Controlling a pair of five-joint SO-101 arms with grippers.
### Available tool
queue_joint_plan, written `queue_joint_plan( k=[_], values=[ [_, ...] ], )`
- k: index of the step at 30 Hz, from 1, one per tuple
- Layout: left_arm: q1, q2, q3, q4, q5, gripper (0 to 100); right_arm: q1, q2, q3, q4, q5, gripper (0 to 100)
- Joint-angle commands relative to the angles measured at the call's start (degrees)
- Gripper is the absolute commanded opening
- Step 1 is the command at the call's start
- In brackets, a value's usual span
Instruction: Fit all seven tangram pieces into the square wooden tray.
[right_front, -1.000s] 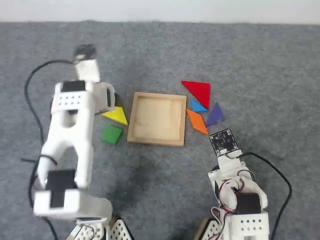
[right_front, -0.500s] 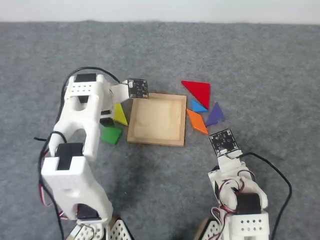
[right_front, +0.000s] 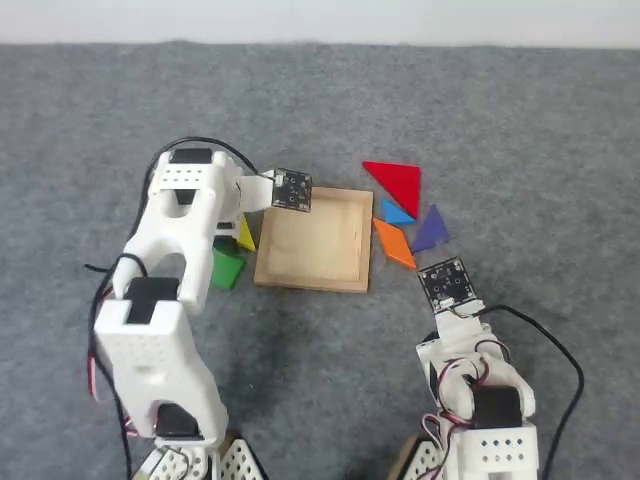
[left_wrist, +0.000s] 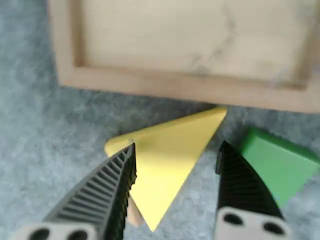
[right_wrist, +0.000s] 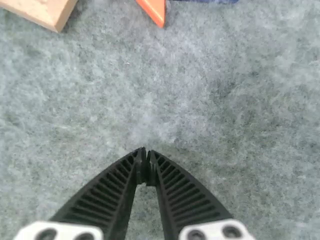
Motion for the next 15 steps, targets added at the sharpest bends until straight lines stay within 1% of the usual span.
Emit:
queue_joint_plan(
  k=[1,15],
  values=[
    [-0.6,1.4,-5.7,-0.7,-0.5,26,0.7,-1.1,0.8,0.1,0.5,0.6],
    [-1.9,14.2,-18.4,-0.1,-0.1,26,0.7,-1.1,0.8,0.1,0.5,0.6]
  ],
)
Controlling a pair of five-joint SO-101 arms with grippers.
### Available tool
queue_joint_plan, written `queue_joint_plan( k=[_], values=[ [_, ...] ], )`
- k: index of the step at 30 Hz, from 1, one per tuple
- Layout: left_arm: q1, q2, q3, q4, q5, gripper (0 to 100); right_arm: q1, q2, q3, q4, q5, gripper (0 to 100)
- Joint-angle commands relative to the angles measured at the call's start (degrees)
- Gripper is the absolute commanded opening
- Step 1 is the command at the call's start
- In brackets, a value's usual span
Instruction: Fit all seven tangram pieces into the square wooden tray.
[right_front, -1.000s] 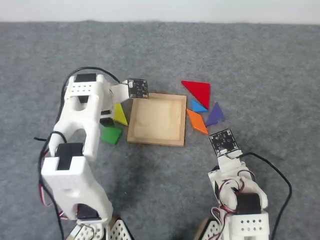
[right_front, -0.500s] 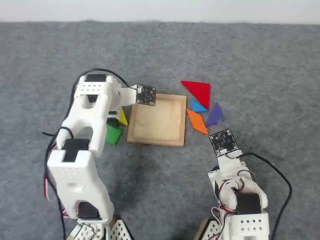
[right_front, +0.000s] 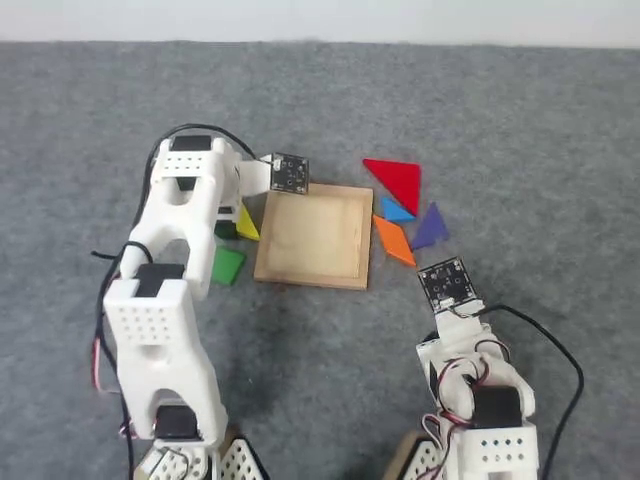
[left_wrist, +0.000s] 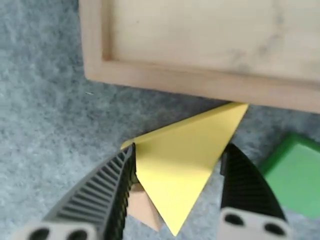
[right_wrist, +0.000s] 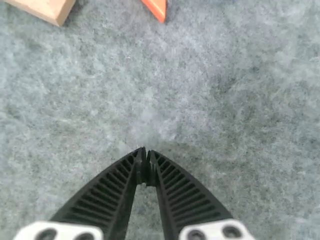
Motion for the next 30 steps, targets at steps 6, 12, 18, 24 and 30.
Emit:
queue_joint_plan(
  k=[6,12,18,24,30],
  values=[
    [-2.7,5.4,-13.1,7.0,-0.3,26,0.7,-1.1,0.8,0.1,0.5,0.6],
    [-2.6,5.7,-24.9,19.7,-0.3,26,0.8,-1.1,0.8,0.1,0.5,0.6],
    [-2.3,5.7,-29.7,23.3,-0.3,26,0.8,-1.1,0.8,0.1,0.5,0.6],
    [-0.7,9.1,-30.2,22.8,-2.1,26,0.8,-1.1,0.8,0.1,0.5,0.6],
    [-0.4,17.8,-35.2,20.3,-0.8,26,0.8,-1.1,0.8,0.1,0.5,0.6]
  ],
)
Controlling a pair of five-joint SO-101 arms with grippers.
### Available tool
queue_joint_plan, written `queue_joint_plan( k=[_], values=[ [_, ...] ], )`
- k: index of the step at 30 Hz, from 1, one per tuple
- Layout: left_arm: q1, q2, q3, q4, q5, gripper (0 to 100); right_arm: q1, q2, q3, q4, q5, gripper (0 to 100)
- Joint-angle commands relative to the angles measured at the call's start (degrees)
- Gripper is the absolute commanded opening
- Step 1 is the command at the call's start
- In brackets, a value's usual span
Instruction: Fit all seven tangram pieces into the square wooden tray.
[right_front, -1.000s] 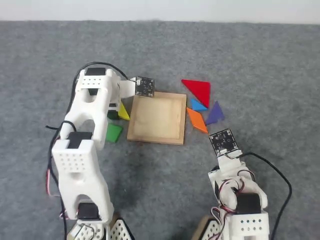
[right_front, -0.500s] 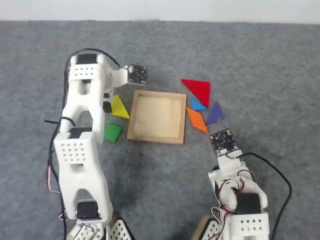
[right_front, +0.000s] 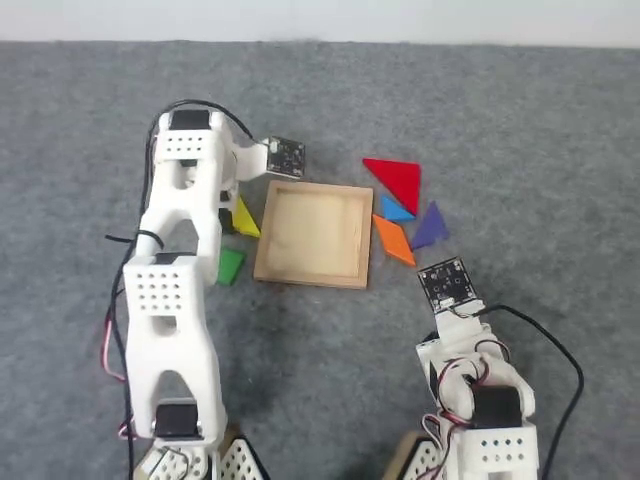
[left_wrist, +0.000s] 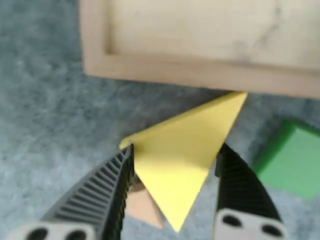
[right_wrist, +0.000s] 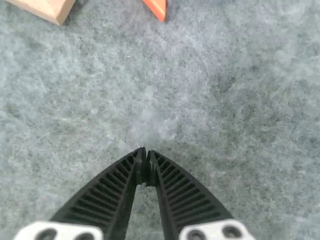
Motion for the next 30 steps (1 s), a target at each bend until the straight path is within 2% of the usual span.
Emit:
queue_joint_plan(
  k=[1,6,15,30],
  values=[
    [0.3,3.0,-6.2,-1.4,0.7,26,0.8,-1.1,0.8,0.1,0.5,0.6],
    [-0.2,8.7,-15.1,2.4,4.0,30,0.8,-1.1,0.8,0.1,0.5,0.6],
    [-0.2,17.4,-28.8,6.3,6.3,31,0.8,-1.1,0.8,0.1,0.5,0.6],
    [0.7,24.8,-30.6,5.8,7.0,32,0.8,-1.1,0.8,0.1,0.5,0.6]
  ],
)
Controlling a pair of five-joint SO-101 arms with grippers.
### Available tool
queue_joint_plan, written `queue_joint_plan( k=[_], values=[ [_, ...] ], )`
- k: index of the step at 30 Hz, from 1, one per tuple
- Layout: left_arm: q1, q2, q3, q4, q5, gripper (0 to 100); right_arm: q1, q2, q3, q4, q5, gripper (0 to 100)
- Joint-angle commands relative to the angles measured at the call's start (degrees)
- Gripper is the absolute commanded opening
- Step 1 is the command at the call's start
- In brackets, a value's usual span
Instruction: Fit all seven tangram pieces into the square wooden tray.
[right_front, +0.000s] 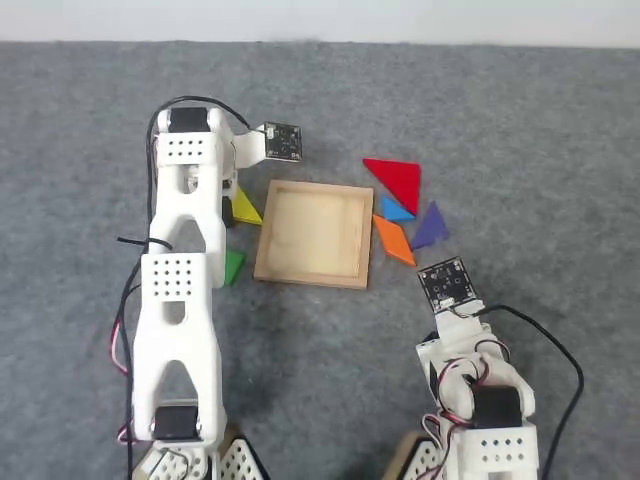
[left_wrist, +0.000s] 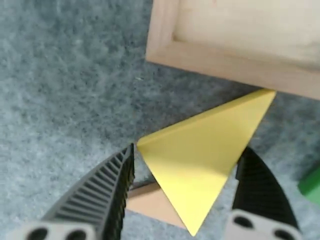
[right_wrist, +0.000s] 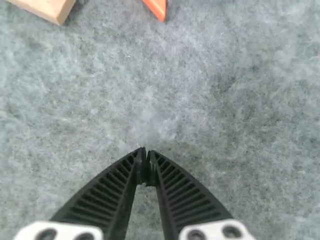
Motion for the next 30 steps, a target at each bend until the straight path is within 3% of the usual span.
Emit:
queue_joint_plan(
  k=[1,6,22,30],
  values=[
    [1.2,5.6,-0.1,-1.1,3.1,33,0.8,-1.1,0.8,0.1,0.5,0.6],
    [1.1,7.6,-0.1,-4.5,8.6,35,0.8,-1.1,0.8,0.1,0.5,0.6],
    [5.1,10.5,0.5,-4.5,1.1,31,0.8,-1.1,0.8,0.1,0.5,0.6],
    [3.3,12.8,0.4,-4.1,-1.1,26,0.8,-1.1,0.8,0.1,0.5,0.6]
  ],
)
